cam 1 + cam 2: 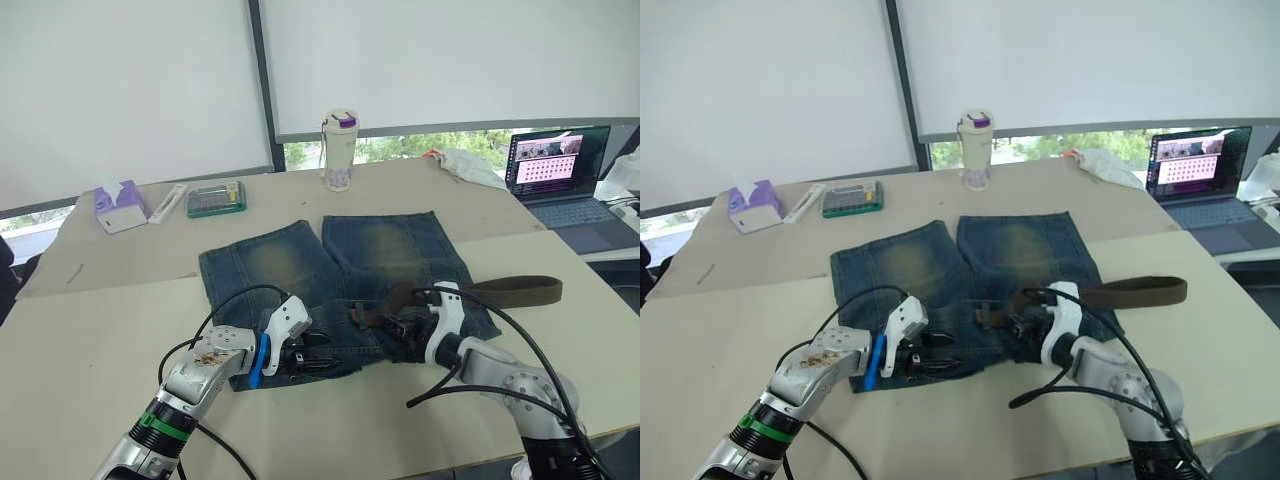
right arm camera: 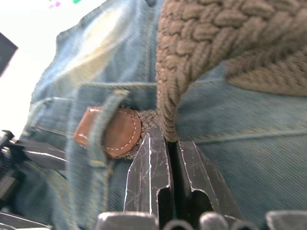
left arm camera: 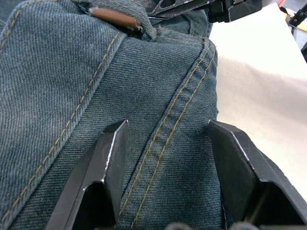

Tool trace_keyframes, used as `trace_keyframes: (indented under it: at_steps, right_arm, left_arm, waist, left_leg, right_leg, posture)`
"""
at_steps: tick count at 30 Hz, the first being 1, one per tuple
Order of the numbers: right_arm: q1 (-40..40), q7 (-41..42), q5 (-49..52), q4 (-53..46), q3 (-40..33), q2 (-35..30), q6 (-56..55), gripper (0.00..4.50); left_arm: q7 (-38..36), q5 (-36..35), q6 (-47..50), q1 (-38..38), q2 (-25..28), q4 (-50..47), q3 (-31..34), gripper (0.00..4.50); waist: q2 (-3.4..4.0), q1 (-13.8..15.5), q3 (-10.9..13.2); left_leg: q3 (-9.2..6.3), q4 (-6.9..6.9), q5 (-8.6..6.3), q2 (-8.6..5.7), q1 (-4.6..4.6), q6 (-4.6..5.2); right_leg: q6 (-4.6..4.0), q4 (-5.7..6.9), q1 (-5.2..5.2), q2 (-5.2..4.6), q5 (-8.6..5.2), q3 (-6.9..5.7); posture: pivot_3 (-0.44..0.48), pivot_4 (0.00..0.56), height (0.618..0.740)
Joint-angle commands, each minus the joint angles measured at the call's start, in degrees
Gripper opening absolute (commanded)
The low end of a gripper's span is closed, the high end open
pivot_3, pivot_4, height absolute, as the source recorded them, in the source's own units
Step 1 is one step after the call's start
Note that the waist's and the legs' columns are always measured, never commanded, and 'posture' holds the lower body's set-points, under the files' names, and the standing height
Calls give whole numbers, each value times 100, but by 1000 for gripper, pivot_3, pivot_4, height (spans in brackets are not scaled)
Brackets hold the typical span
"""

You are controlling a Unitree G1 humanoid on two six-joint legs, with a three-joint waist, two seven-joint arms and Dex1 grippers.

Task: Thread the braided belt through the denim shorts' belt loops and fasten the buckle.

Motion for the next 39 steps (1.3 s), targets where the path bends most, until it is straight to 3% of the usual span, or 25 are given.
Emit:
trace_keyframes:
  at_steps: [1,6,15,19,23,26,30,32,39]
  right_arm:
    - [-58,107,-47,-135,-34,18,109,0]
    - [-95,242,-142,-283,83,52,177,0]
    - [55,73,1077,-316,-610,1094,282,0]
    - [164,77,1170,-451,-568,1067,348,0]
    - [174,66,1235,-504,-543,1034,346,0]
    - [178,54,1281,-555,-527,995,346,0]
    - [189,159,1153,-674,-444,793,339,0]
    - [219,293,755,-934,-272,508,203,742]
    - [297,167,-512,-1774,656,-716,471,3124]
  left_arm:
    - [21,4,24,61,47,-202,108,2788]
    - [183,-240,314,86,-110,-227,316,2788]
    - [971,-1861,2476,-263,-822,-198,1726,2788]
    - [1436,-2480,3140,-451,-1195,-110,2325,2788]
    - [1598,-2579,3331,-451,-1239,-91,2384,2788]
    - [1678,-2665,3398,-449,-1305,-42,2399,2134]
    - [1703,-2445,3203,-406,-1349,44,2169,771]
    - [1780,-2458,3177,-443,-1455,154,2209,71]
    - [1922,-2597,3203,-494,-1594,226,2340,0]
  waist:
    - [0,1,0]
    - [2,2,-1]
    - [2,-3,-1]
    - [2,-1,-1]
    - [3,-15,-1]
    - [3,-6,-1]
    - [3,7,-1]
    - [3,22,-1]
    - [-4,21,1]
  left_leg:
    - [0,0,0,-1,0,0]
    - [-1,0,0,-2,1,1]
    - [-14,1,0,-5,-2,0]
    - [-21,2,1,-7,-3,-1]
    - [-22,1,13,-7,-1,-24]
    - [-21,0,19,-7,-2,-36]
    - [-21,0,19,-9,-2,-35]
    - [-19,1,19,-13,-3,-35]
    - [-16,4,21,-12,-6,-39]
  right_leg:
    - [0,0,0,-1,0,0]
    - [0,1,1,0,0,-1]
    - [0,6,-5,-1,0,-3]
    - [1,5,-5,-2,1,-7]
    - [0,7,-6,1,1,-6]
    - [0,7,-6,0,1,-4]
    - [0,5,-4,-1,1,-5]
    - [0,5,-4,-6,1,-4]
    - [2,2,-2,-4,0,-8]
  posture:
    - [0,150,740]
    - [0,150,740]
    - [0,150,740]
    - [0,150,740]
    - [0,150,740]
    - [0,150,740]
    - [0,150,740]
    - [0,150,740]
    - [0,150,740]
